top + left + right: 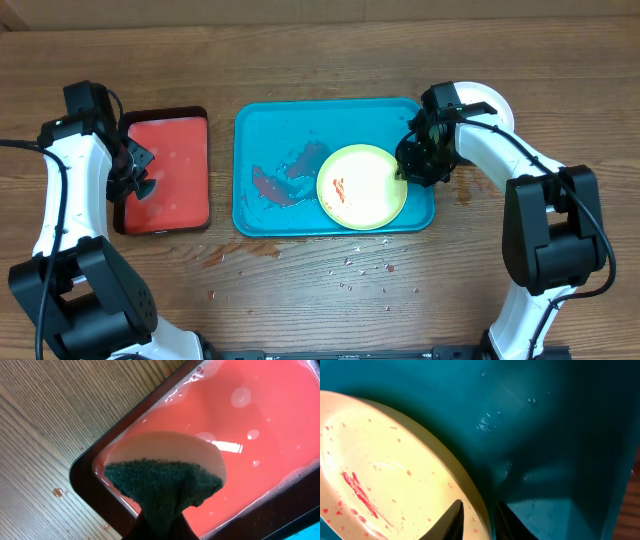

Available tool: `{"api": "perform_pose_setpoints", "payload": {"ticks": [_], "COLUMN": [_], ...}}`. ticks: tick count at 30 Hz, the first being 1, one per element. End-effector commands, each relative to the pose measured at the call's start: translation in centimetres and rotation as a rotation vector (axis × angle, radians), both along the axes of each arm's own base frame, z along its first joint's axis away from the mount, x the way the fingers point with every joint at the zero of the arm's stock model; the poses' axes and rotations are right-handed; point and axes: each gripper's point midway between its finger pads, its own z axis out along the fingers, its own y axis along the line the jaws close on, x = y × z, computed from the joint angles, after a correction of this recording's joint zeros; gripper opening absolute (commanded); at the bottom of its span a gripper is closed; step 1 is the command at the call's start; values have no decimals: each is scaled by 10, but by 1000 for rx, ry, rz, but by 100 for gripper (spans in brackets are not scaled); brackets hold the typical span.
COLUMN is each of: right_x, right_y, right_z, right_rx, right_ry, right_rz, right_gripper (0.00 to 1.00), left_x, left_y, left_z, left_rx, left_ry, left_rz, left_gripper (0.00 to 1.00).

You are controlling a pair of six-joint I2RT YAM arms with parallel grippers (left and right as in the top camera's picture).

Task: Clean dirty plates on tray and stack at the side
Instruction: 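Move the right gripper to the yellow plate rim and grasp it, then bring the left sponge from the red tray onto the yellow plate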

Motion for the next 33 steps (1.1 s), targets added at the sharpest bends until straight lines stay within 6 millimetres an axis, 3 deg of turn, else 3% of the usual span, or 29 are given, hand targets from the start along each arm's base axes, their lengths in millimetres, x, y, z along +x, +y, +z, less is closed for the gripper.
{"api": "perform_pose_setpoints", "payload": {"ticks": [1,16,18,21,26,33], "right_x": [-5,-5,-3,-3,-7,-8], "right_y": [1,24,27,31,41,63], "right_z": [-4,-9,-10,-12,-19,-31], "right_rx": [-13,-85,-85,-83,-84,-63], "right_ry": [38,-22,-30,-37,-28,-26], "right_rz": [-44,30,37,53,75,65], "right_gripper": [23,24,17,8,8,7], "left_x": [-1,10,14,23,31,46], "left_y": [-4,-20,-27,-40,-58,-117], "left_z": [-3,-3,-3,-1,3,17], "left_rx": [-16,-102,-134,-194,-273,-440], "left_ry": [1,-41,-59,-100,-153,-266], "left_rz": [8,-94,-135,-229,-328,-574], "left_gripper": [4,4,4,4,4,4]}}
